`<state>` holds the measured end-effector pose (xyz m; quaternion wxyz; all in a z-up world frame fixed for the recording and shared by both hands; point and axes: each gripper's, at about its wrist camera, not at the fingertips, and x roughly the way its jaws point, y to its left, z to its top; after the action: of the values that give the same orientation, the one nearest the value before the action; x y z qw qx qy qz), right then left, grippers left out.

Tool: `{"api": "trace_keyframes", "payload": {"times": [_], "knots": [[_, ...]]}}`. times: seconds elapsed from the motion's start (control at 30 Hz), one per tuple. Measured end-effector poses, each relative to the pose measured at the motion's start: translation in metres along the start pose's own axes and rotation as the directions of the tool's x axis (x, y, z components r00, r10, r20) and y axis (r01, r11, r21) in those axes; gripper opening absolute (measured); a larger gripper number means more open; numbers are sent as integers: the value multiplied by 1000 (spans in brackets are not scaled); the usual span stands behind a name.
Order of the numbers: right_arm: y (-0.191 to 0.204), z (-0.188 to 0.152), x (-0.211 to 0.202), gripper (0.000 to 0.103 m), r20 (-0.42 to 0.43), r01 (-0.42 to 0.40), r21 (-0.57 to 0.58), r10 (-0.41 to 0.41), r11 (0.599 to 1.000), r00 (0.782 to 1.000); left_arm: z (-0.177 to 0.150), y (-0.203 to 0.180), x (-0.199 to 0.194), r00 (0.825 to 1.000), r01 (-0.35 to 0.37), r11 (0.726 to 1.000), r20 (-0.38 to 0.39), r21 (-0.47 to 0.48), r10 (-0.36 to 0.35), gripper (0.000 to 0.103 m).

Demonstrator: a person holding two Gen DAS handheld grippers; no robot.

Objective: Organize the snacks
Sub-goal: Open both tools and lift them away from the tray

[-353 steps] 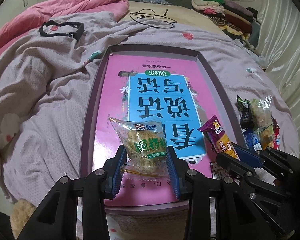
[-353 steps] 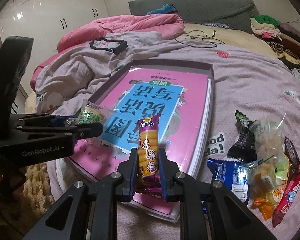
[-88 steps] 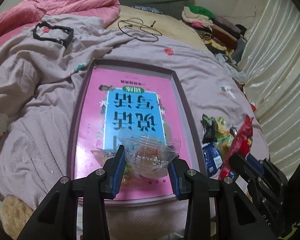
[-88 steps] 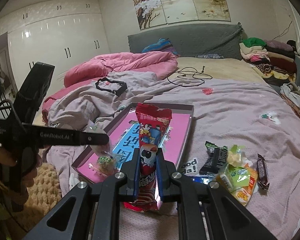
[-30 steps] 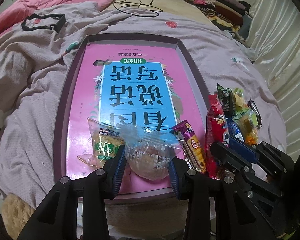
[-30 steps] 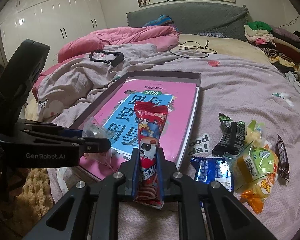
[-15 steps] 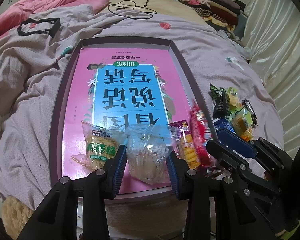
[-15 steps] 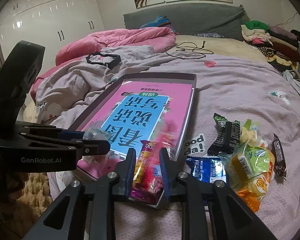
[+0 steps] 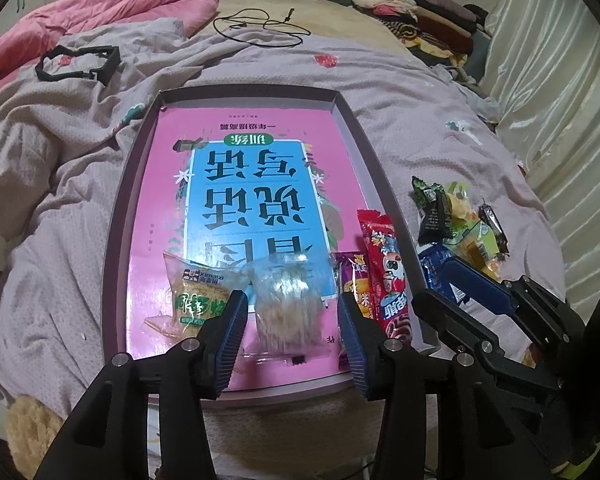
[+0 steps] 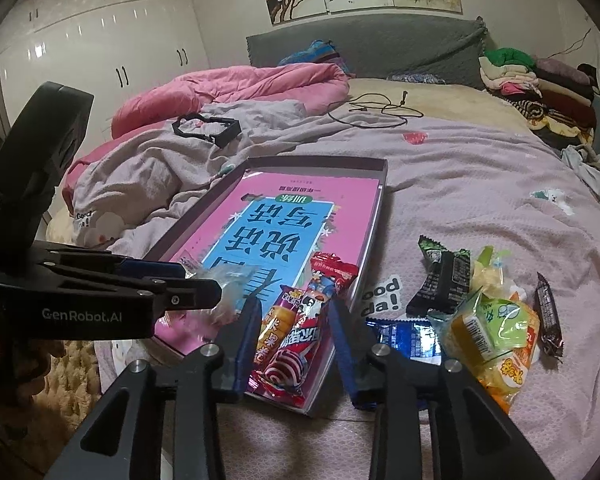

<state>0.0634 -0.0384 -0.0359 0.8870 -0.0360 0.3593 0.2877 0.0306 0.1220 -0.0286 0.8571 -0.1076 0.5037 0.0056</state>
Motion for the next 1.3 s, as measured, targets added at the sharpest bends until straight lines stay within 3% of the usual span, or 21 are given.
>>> {"api": "trace_keyframes", "payload": {"times": [0.6,1.3], "knots": [[-7,0,-15,51,41,14,21,-15,1000,999,3,-10,-13,999,-16,1000,43,22,15,74],[-20,5,-43,66,122,40,46,-46,998,991,6,-28,-37,994,-19,999,108,41,14,79]]}}
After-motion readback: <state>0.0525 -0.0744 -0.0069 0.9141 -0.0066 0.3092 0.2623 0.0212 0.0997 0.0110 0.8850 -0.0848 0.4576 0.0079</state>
